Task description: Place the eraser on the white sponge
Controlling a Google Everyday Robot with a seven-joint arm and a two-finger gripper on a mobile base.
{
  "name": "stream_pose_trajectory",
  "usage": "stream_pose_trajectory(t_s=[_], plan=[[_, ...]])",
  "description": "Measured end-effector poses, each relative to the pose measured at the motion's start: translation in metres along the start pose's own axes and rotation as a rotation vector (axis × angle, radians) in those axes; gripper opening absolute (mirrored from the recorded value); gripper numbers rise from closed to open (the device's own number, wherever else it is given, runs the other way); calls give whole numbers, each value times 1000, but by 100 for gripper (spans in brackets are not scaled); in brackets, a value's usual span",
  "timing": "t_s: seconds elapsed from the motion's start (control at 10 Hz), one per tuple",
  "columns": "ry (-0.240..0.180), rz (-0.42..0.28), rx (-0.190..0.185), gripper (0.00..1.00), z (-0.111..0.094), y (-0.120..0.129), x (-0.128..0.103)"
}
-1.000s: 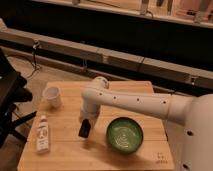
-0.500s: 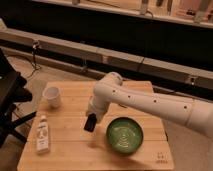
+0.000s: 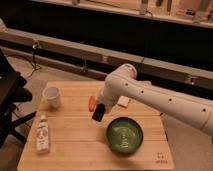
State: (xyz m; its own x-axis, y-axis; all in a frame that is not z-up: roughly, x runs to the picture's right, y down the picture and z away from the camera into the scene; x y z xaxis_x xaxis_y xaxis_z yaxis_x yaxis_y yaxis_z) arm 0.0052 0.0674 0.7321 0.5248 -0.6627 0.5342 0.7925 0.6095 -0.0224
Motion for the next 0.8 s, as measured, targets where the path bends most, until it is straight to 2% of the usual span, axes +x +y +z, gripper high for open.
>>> stream_pose_trajectory(t_s=[0.3, 0.5, 0.6, 0.8], plan=[[41, 1, 27, 17, -14, -7, 23], [25, 14, 25, 17, -13, -5, 24], [25, 30, 28, 17, -11, 3, 25], [28, 62, 38, 17, -12, 21, 45]])
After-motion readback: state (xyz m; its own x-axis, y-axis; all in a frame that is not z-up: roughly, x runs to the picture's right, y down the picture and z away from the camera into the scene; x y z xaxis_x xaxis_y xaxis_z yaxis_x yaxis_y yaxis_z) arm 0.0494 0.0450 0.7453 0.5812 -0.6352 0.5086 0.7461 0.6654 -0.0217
